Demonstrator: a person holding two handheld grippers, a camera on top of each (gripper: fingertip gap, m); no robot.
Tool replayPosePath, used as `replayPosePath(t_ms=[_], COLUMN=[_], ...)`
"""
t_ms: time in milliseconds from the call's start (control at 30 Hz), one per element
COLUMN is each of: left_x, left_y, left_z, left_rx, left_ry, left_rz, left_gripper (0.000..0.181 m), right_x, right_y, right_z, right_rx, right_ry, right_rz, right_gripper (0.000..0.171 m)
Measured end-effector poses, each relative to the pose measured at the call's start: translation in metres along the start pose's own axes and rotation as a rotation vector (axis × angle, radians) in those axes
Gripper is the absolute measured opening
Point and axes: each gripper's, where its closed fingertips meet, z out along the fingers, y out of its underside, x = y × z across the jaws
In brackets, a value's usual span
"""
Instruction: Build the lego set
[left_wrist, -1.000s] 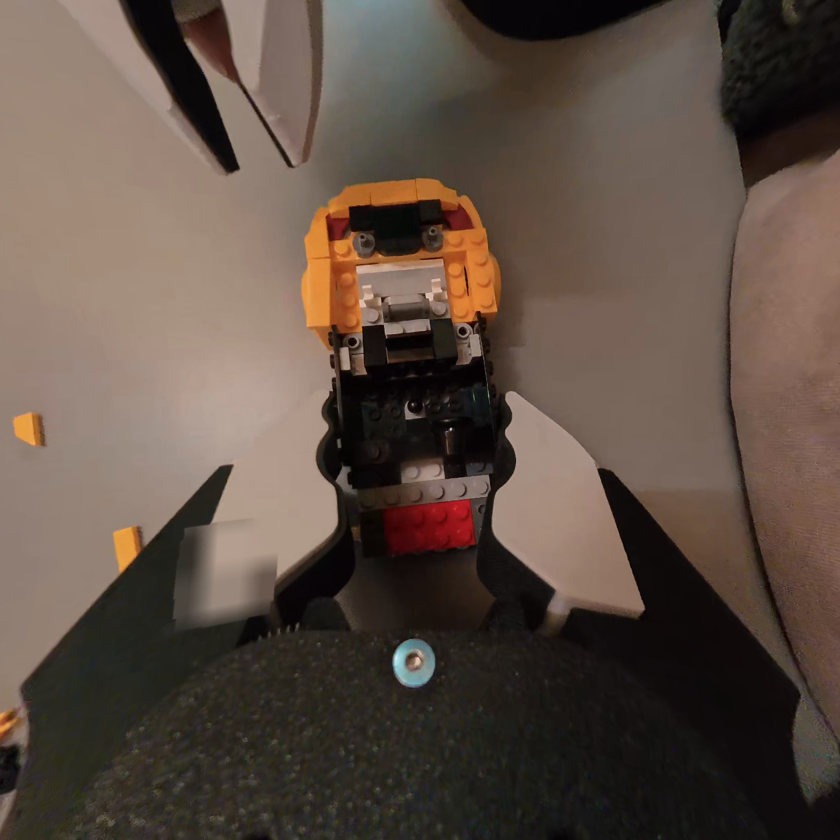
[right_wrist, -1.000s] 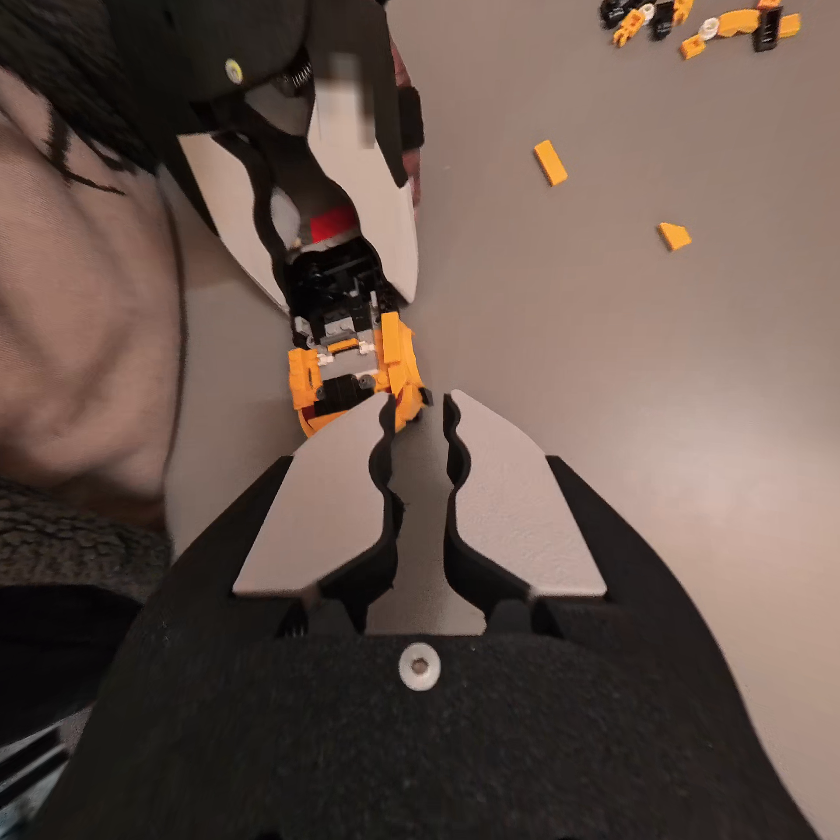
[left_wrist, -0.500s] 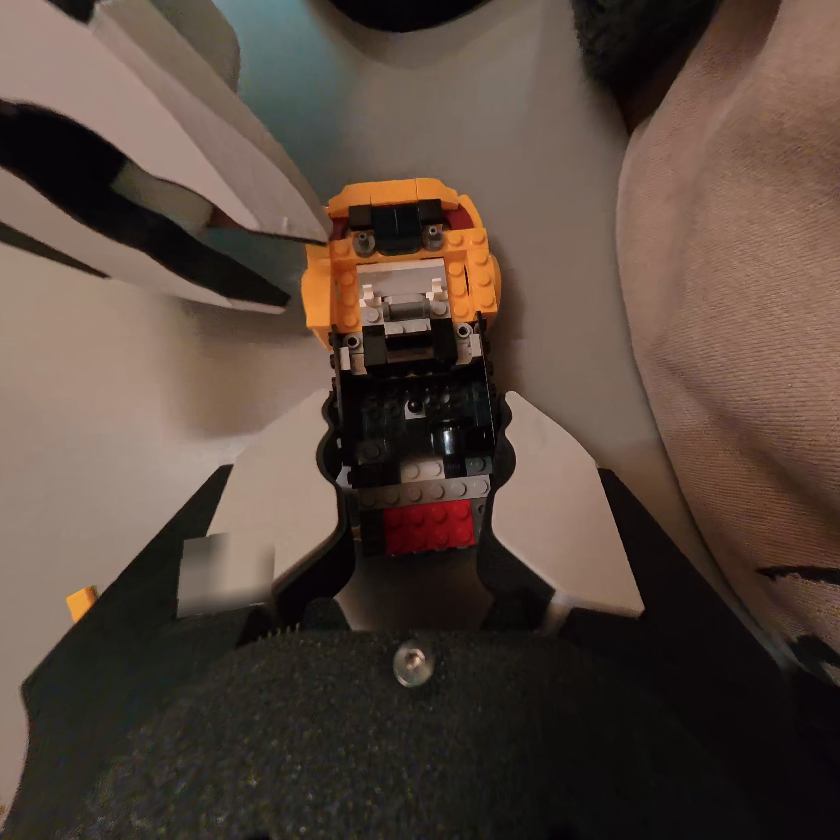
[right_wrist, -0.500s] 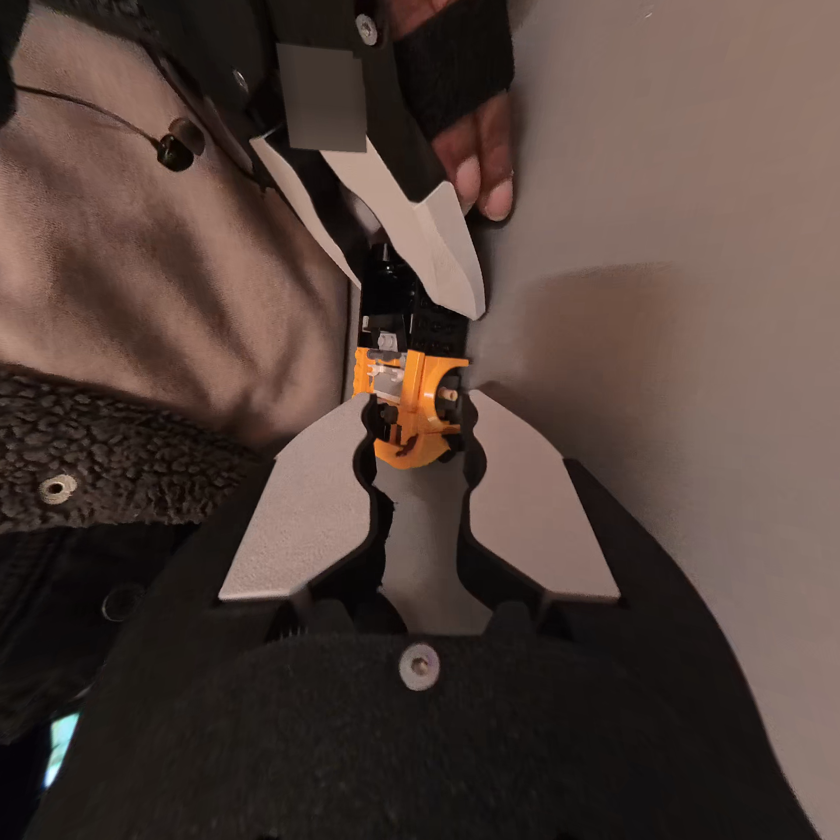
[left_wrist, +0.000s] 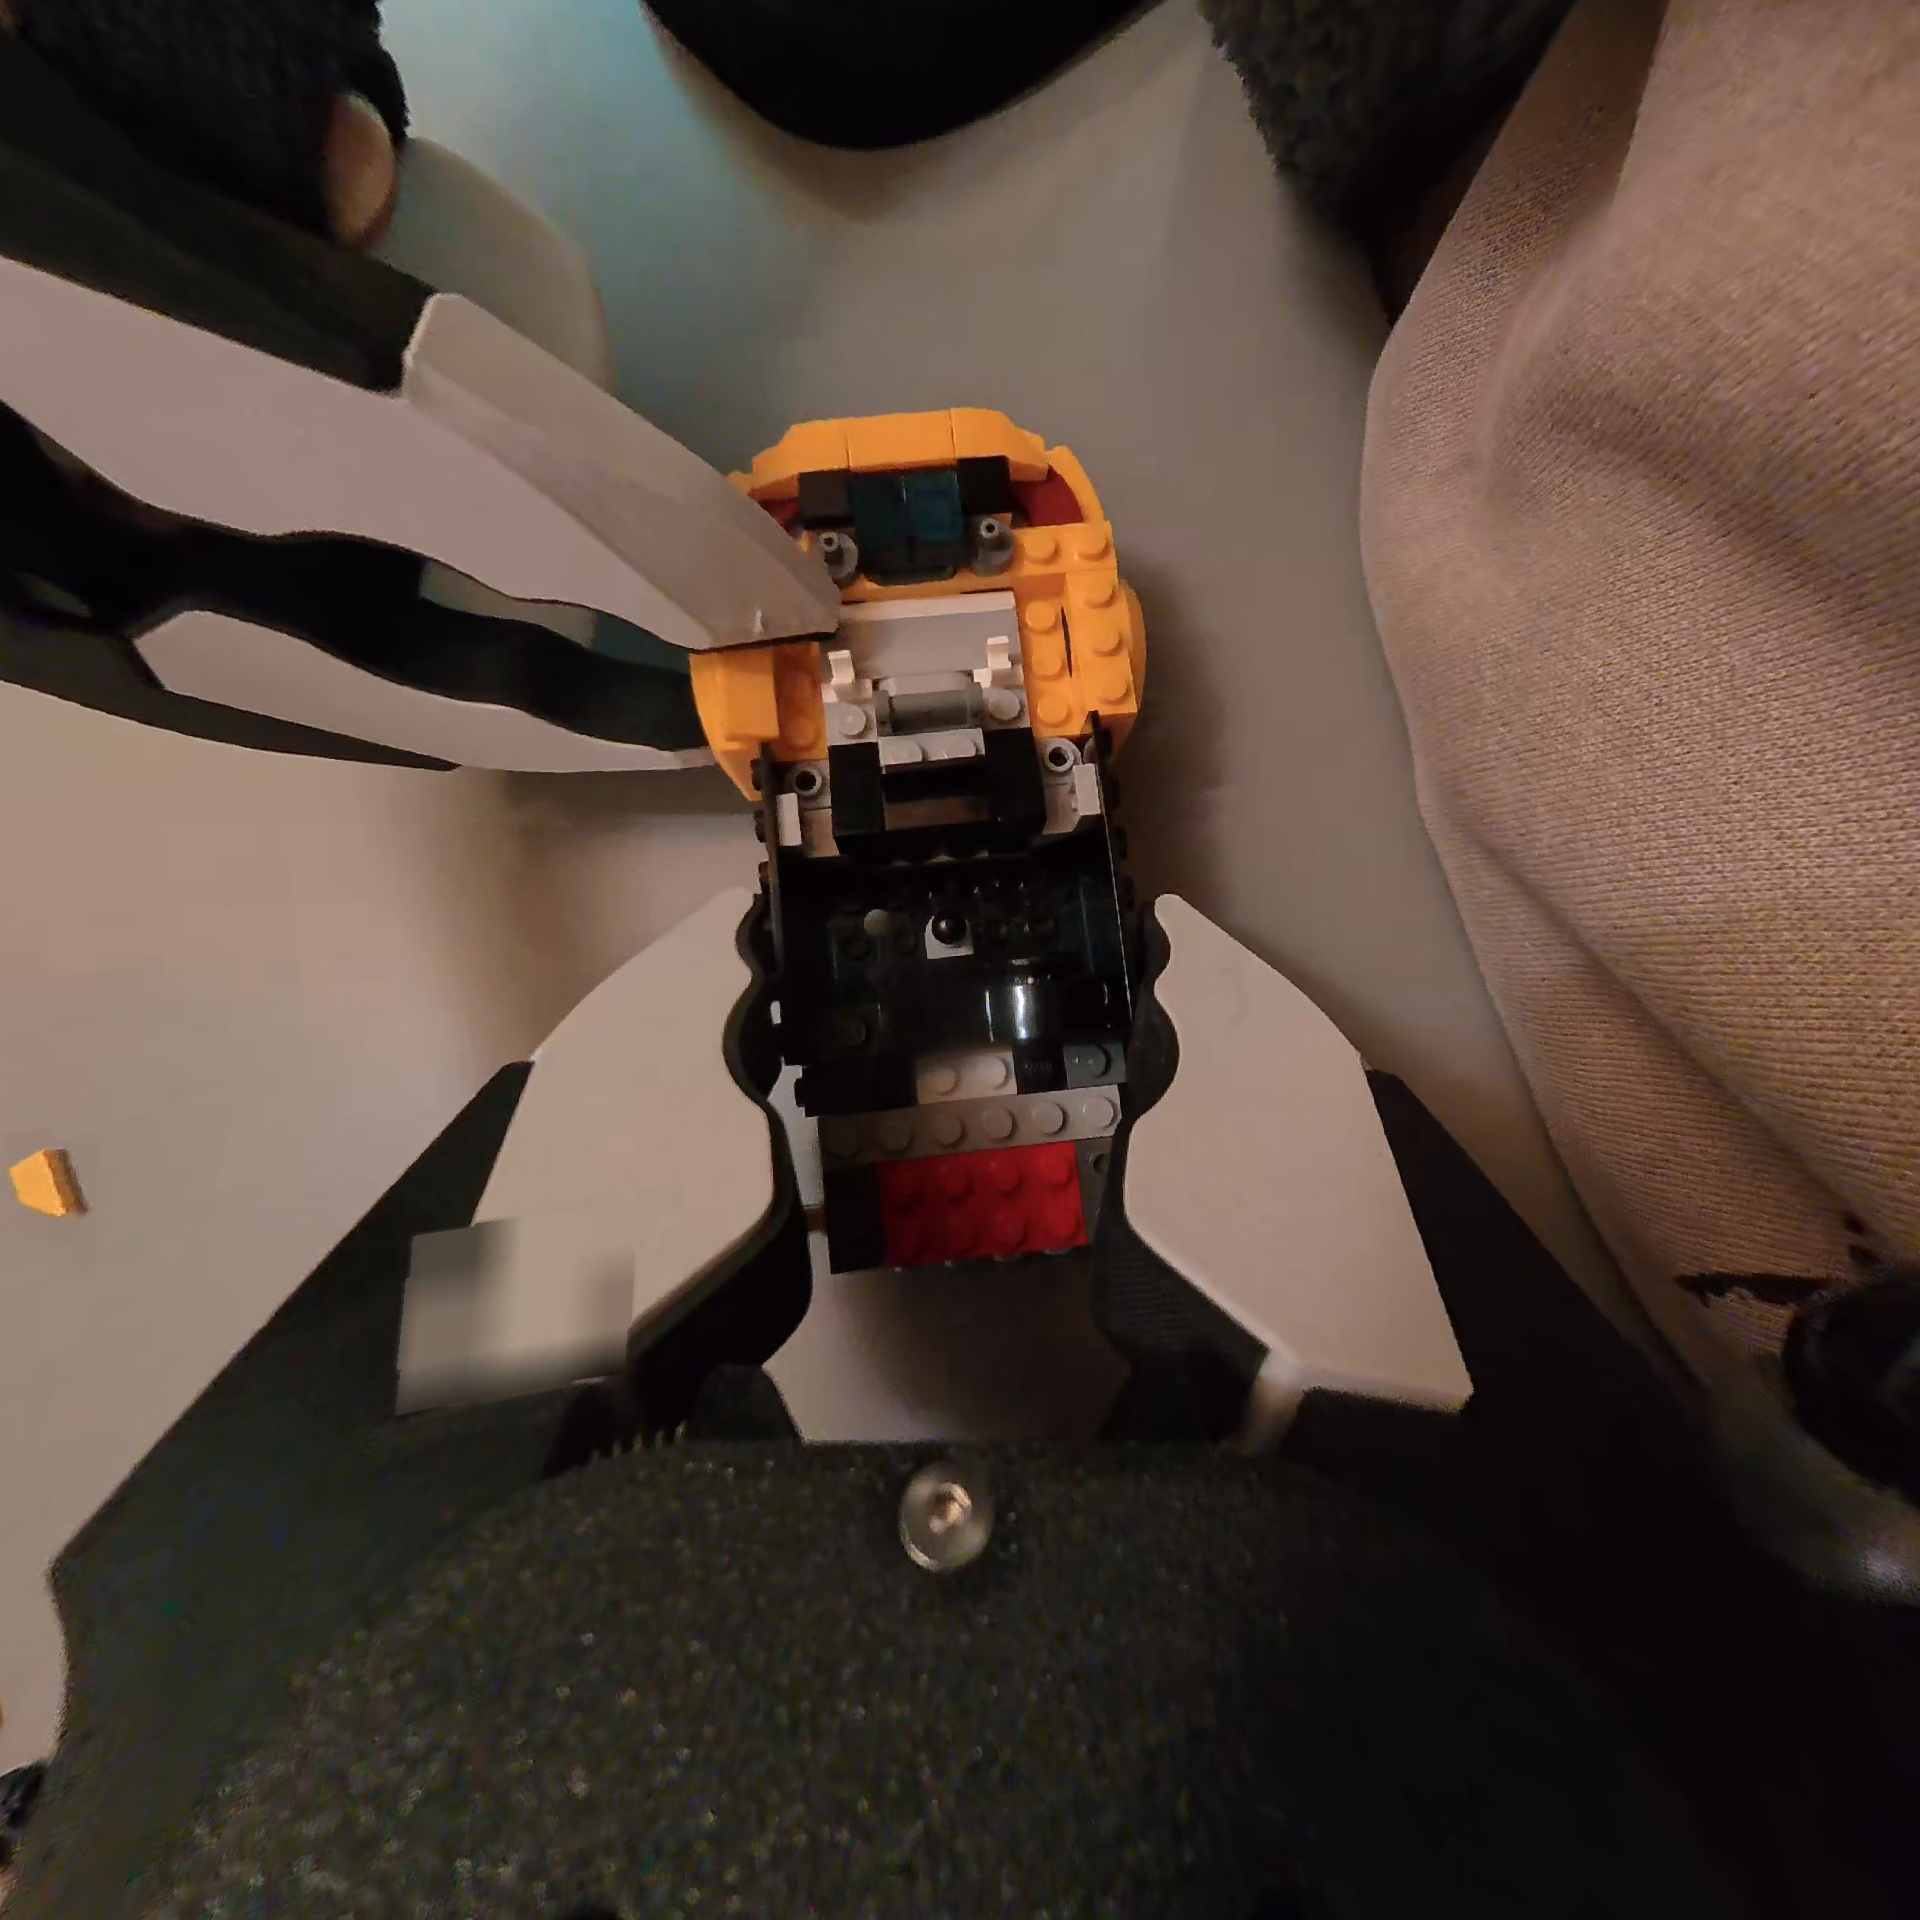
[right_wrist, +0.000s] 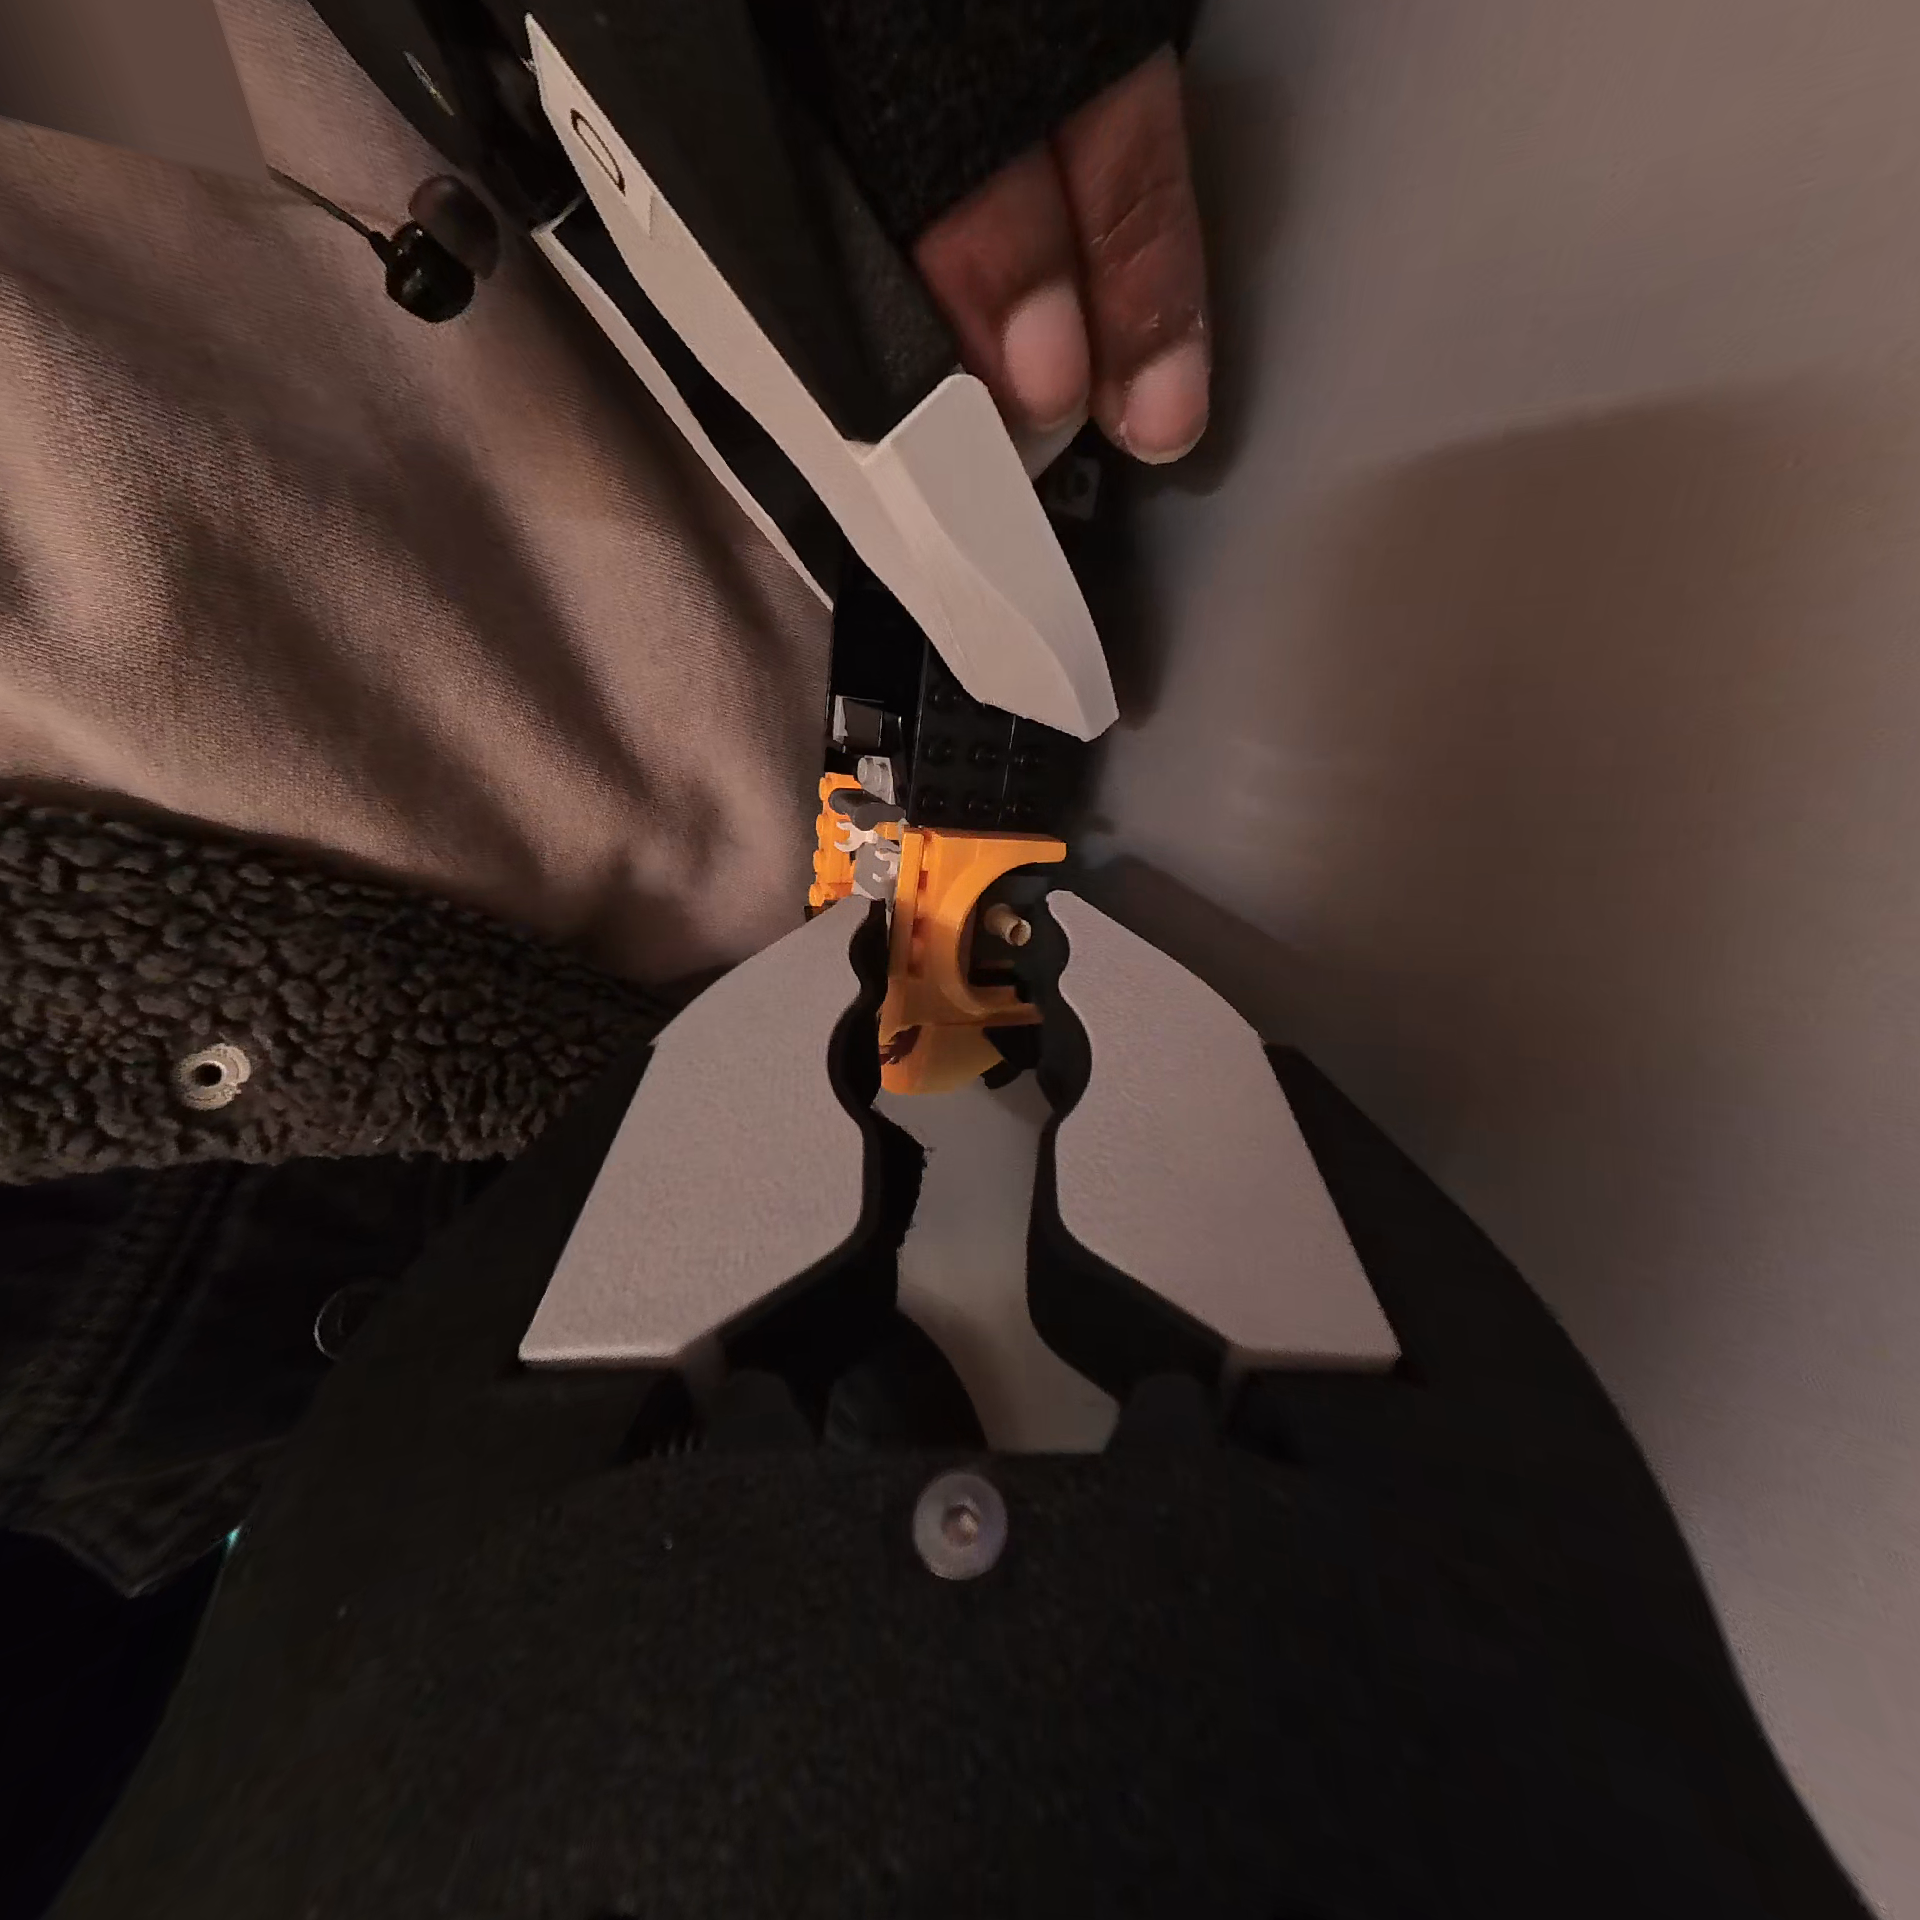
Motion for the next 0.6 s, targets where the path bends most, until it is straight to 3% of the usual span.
replayPosePath(t_ms=[600], left_x=[0.0071], left_y=[-0.0012], left_z=[-0.0003], left_rx=[-0.052], left_ry=[-0.016], left_rz=[0.051], left_gripper=[0.064], right_x=[-0.0023], right_y=[0.0014], right_z=[0.0069], right_rx=[0.117], right_ry=[-0.045], right_rz=[0.028], right_gripper=[0.025])
